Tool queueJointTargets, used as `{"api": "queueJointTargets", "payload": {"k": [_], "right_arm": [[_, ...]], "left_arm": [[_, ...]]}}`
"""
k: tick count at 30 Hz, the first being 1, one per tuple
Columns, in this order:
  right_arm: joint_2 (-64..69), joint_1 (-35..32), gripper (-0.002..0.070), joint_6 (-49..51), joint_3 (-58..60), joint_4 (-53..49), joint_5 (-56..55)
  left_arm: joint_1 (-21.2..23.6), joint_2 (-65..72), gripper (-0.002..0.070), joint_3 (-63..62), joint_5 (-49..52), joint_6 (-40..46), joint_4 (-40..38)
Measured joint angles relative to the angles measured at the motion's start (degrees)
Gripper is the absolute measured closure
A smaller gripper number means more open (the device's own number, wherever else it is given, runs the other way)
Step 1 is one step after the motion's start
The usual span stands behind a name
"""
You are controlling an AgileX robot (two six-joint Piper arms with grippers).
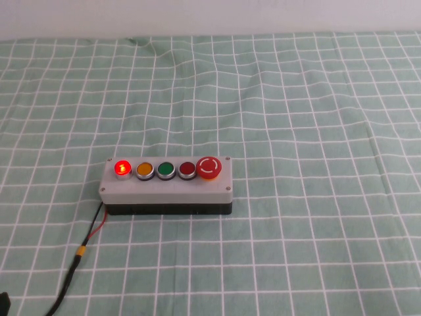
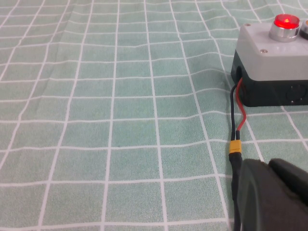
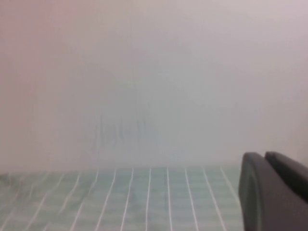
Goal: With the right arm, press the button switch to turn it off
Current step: 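Press the lit red button on the button box to turn it off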
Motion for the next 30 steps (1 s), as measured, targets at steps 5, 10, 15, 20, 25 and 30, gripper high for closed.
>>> {"api": "queueJointTargets", "payload": {"k": [5, 10, 15, 20, 25, 30], "right_arm": [[0.00, 0.00, 0.0692, 0.00, 0.00, 0.00, -20.99], [0.00, 0.00, 0.0692, 0.22, -1.98, 0.00, -39.84], [0.00, 0.00, 0.0692, 6.08, -15.36, -2.27, -30.44], [1.79, 0.00, 0.0693, 12.81, -31.05, -2.15, -8.79], [11.68, 0.00, 0.0692, 12.27, -43.31, -2.06, 14.32], [23.33, 0.00, 0.0692, 10.25, -49.03, -1.56, 30.49]], "left_arm": [[0.00, 0.00, 0.0678, 0.00, 0.00, 0.00, 0.00], [0.00, 0.00, 0.0678, 0.00, 0.00, 0.00, 0.00], [0.00, 0.00, 0.0678, 0.00, 0.00, 0.00, 0.00], [0.00, 0.00, 0.0678, 0.00, 0.00, 0.00, 0.00], [0.00, 0.00, 0.0678, 0.00, 0.00, 0.00, 0.00], [0.00, 0.00, 0.0678, 0.00, 0.00, 0.00, 0.00]]}}
